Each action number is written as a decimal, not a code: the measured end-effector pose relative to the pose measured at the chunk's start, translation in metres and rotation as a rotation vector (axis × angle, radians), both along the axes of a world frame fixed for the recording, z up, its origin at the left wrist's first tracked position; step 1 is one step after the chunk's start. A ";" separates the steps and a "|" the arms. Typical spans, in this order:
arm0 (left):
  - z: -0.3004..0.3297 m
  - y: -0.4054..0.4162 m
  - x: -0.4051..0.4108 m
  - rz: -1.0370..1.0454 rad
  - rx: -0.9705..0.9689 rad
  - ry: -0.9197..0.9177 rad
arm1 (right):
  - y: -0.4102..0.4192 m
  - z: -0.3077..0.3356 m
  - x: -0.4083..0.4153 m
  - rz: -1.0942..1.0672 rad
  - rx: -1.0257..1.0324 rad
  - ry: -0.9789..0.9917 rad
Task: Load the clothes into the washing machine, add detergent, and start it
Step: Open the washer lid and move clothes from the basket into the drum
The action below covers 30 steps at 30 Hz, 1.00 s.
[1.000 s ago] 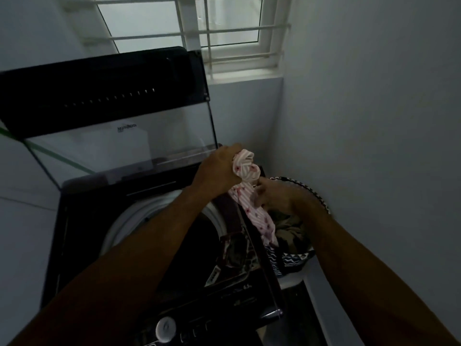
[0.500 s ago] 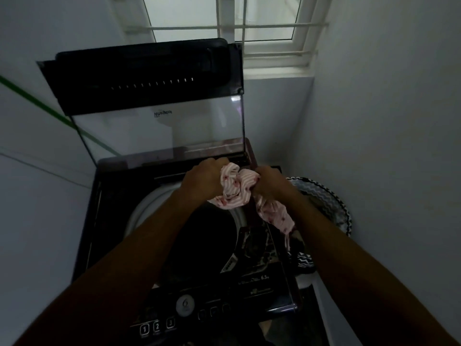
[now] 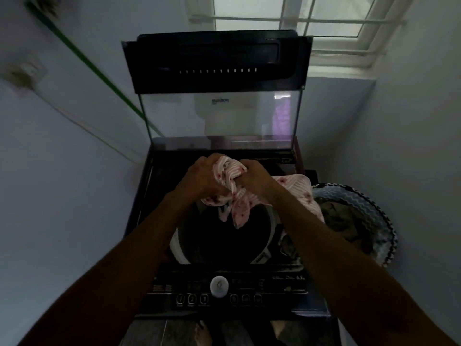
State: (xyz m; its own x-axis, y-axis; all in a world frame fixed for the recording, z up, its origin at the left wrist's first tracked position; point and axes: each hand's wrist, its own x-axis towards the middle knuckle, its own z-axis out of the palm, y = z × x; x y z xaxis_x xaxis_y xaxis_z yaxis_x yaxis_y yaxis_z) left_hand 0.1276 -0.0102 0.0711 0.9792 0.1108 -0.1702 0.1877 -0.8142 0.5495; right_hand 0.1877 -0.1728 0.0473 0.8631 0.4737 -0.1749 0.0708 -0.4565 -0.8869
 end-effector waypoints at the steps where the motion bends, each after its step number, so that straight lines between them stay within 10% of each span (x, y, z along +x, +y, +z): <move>1: -0.002 0.006 -0.003 0.035 0.017 -0.025 | 0.008 -0.002 -0.004 -0.018 0.055 0.045; 14: -0.047 0.034 -0.031 0.156 0.088 0.102 | 0.063 -0.035 -0.032 -0.087 0.131 0.636; 19: -0.076 0.014 -0.040 0.104 -0.299 0.189 | 0.043 -0.083 -0.028 -0.088 -0.242 0.377; 24: -0.097 0.007 -0.047 0.043 -0.307 0.266 | -0.007 -0.096 -0.028 -0.275 -0.943 -0.296; 30: -0.096 -0.011 -0.032 0.007 -0.328 0.264 | -0.057 -0.097 -0.023 -0.286 -1.196 -0.597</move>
State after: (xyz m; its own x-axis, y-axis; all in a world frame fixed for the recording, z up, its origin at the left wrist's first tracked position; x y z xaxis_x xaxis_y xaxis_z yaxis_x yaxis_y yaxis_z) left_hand 0.0952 -0.0214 -0.0251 0.8967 0.0154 -0.4423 0.3613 -0.6026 0.7115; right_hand 0.1649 -0.2298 -0.0498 0.9924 0.0917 0.0823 0.0749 -0.9793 0.1880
